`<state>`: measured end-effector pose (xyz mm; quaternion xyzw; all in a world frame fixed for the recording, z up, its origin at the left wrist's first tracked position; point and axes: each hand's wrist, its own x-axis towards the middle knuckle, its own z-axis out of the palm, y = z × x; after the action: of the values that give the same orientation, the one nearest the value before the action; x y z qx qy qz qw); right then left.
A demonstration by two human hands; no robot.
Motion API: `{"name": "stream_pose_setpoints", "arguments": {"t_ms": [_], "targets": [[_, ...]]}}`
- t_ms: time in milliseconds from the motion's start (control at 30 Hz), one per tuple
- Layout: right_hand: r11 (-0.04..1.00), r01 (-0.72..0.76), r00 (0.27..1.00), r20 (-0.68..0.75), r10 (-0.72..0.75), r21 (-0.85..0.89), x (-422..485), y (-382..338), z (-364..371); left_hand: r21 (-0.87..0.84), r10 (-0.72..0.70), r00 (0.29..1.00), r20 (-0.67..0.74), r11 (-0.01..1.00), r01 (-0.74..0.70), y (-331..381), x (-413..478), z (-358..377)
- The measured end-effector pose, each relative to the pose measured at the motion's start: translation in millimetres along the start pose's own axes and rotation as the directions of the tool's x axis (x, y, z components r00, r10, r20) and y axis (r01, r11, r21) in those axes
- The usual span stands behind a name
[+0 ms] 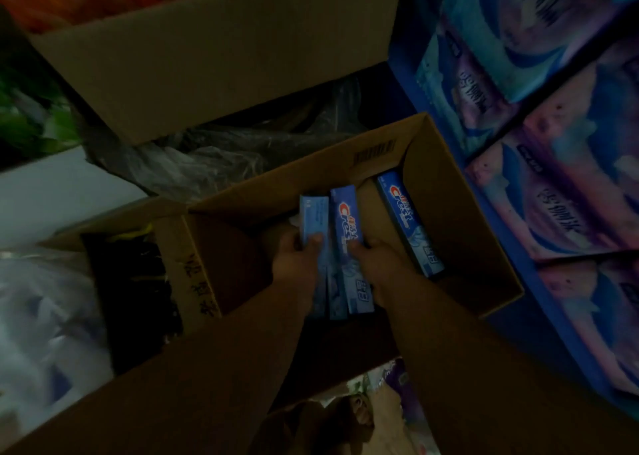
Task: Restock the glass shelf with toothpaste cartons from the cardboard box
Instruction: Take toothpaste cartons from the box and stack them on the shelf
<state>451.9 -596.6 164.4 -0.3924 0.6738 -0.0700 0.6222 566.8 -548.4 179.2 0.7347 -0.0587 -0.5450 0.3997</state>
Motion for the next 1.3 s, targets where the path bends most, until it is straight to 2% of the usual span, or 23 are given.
{"name": "stream_pose_setpoints", "arguments": {"t_ms": [100, 167, 233, 300, 400, 500, 700, 800, 933, 1000, 1133, 1233, 1300], "targets": [[0.997, 0.060, 0.996, -0.070, -0.057, 0.038, -32, -21, -12, 0.003, 0.066, 0.996, 0.067, 0.998, -0.067, 32, -29, -2], [0.987, 0.115, 0.990, -0.094, -0.105, 0.112, -60, -40, -21, -0.036, 0.020, 0.990, 0.141, 0.999, -0.015, 54, -50, -3], [0.975, 0.166, 0.982, -0.115, -0.150, 0.146, -87, -57, -29, -0.170, -0.053, 0.969, 0.241, 0.981, 0.096, 78, -76, -5], [0.962, 0.210, 0.972, -0.146, -0.186, 0.173, -99, -67, -43, -0.257, -0.077, 0.912, 0.404, 0.947, 0.194, 100, -99, -8], [0.940, 0.256, 0.963, -0.144, -0.228, 0.224, -145, -97, -68, -0.270, -0.003, 0.823, 0.568, 0.944, 0.189, 131, -137, -11], [0.914, 0.264, 0.964, -0.126, -0.236, 0.307, -213, -138, -88, -0.279, 0.046, 0.787, 0.615, 0.946, 0.163, 163, -174, -9], [0.815, 0.306, 0.952, -0.150, -0.267, 0.492, -294, -183, -111, -0.318, 0.137, 0.724, 0.676, 0.941, 0.119, 222, -245, -2], [0.774, 0.352, 0.935, -0.176, -0.306, 0.526, -328, -203, -117, -0.350, 0.182, 0.679, 0.711, 0.929, 0.118, 238, -272, 1], [0.749, 0.417, 0.905, -0.164, -0.392, 0.515, -371, -218, -119, -0.409, 0.249, 0.693, 0.677, 0.910, 0.072, 256, -315, 5], [0.761, 0.467, 0.882, -0.176, -0.437, 0.451, -389, -221, -120, -0.395, 0.249, 0.699, 0.670, 0.917, 0.051, 262, -339, 10], [0.778, 0.598, 0.796, -0.253, -0.549, 0.194, -430, -226, -132, -0.434, 0.303, 0.659, 0.688, 0.900, 0.040, 270, -396, 20], [0.757, 0.643, 0.750, -0.293, -0.594, 0.111, -461, -223, -150, -0.441, 0.348, 0.585, 0.733, 0.897, 0.019, 273, -434, 28], [0.750, 0.661, 0.719, -0.318, -0.618, 0.038, -487, -219, -166, -0.446, 0.377, 0.560, 0.738, 0.895, -0.014, 275, -455, 34]]}}
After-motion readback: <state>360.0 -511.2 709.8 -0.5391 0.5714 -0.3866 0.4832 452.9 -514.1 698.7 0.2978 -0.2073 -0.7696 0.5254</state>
